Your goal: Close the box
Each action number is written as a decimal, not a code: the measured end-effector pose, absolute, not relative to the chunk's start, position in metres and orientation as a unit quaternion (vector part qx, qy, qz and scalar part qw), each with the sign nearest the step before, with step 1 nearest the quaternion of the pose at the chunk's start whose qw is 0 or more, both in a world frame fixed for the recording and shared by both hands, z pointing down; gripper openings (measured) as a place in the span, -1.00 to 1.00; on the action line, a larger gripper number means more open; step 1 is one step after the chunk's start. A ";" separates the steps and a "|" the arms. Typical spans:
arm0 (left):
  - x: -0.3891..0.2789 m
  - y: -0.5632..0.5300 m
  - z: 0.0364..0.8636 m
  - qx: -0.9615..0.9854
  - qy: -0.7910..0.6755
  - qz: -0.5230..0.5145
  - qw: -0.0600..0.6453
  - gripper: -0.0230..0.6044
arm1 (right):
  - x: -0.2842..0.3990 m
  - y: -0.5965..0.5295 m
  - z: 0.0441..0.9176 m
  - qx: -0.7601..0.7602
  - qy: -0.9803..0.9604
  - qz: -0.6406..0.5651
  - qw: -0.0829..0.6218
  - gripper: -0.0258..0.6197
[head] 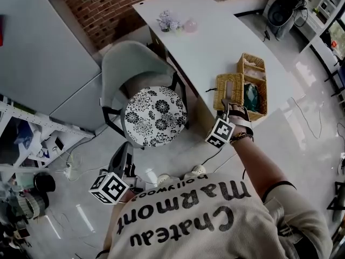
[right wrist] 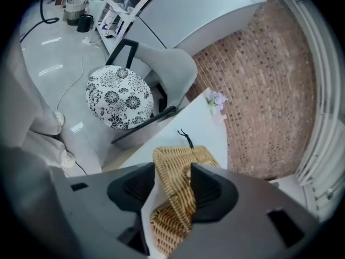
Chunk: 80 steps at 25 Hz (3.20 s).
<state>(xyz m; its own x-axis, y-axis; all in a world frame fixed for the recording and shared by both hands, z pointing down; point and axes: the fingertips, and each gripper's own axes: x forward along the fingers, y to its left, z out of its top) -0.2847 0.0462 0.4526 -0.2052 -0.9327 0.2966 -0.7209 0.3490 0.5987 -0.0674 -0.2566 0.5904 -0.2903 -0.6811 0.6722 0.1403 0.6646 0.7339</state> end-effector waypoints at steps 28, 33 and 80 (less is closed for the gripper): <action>-0.290 0.022 0.441 0.592 -0.727 -0.165 0.307 -0.92 | -0.080 -0.250 0.546 0.275 -0.823 -0.196 0.458 -0.35; -0.294 0.017 0.438 0.599 -0.728 -0.148 0.299 -0.92 | -0.080 -0.251 0.542 0.286 -0.828 -0.173 0.449 -0.35; -0.272 -0.059 0.433 0.660 -0.666 -0.141 0.316 -0.92 | -0.017 -0.253 0.456 0.370 -0.882 0.131 0.259 -0.55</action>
